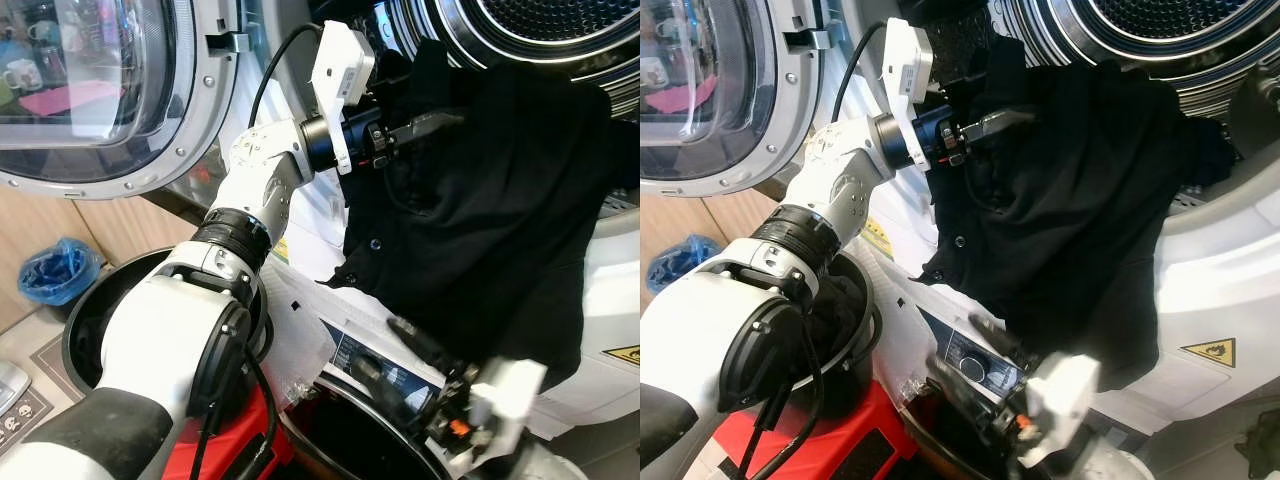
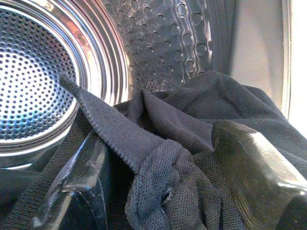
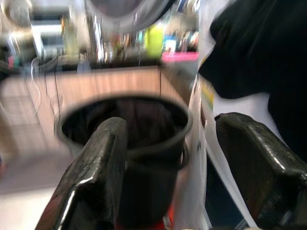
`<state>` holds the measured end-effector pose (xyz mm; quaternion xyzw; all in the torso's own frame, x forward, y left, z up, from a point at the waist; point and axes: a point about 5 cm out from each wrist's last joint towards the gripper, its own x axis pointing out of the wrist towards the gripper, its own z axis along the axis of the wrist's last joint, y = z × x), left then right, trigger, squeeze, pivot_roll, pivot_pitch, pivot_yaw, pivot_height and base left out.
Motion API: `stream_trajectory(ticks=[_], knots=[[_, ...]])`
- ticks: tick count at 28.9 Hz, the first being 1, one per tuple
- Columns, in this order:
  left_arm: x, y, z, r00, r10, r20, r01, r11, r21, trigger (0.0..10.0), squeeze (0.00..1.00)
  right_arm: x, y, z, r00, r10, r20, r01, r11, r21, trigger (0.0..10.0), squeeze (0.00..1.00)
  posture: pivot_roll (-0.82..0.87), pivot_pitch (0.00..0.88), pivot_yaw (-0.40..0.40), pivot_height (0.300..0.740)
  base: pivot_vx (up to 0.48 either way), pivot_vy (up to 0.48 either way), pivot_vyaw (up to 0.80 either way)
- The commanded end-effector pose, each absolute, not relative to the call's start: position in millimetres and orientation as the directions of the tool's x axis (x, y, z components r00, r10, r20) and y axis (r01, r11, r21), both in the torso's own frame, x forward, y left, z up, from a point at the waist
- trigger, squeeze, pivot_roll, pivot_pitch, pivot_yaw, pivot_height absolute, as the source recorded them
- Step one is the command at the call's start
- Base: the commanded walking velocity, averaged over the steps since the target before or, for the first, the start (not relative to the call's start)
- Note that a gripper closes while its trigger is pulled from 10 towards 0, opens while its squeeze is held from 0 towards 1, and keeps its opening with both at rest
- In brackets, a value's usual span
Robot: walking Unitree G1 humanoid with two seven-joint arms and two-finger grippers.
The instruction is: Clothes washing
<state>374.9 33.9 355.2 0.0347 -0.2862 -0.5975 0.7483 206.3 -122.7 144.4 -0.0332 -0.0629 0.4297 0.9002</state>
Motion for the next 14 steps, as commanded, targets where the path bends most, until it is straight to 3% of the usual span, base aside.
stream_trajectory(ticks=[1,4,8,14], knots=[[374.0,32.9,355.5,0.108,-0.925,0.365,0.869,0.266,0.418,10.0,0.00,211.6,-118.0,144.4,0.626,0.777,0.069,-0.762,0.628,-0.155,10.0,0.00,0.02,0.101,-0.005,0.740,0.000,0.000,0.00],[373.7,34.8,356.3,0.100,-0.926,0.363,0.867,0.260,0.425,10.0,0.00,224.5,-110.7,148.6,0.647,0.758,0.077,-0.733,0.647,-0.208,10.0,0.00,0.03,0.095,-0.006,0.740,0.000,0.000,0.00],[372.9,38.1,358.8,0.091,-0.925,0.370,0.859,0.261,0.440,10.0,0.00,251.6,-108.4,155.2,0.746,0.657,0.113,-0.610,0.741,-0.281,10.0,0.00,0.04,0.090,-0.007,0.740,0.000,0.000,0.00],[372.1,38.9,357.6,0.076,-0.929,0.363,0.859,0.246,0.450,10.0,0.00,265.5,-105.4,151.0,0.791,0.608,0.070,-0.553,0.759,-0.345,10.0,0.00,0.04,0.085,-0.009,0.740,0.000,0.000,0.00]])
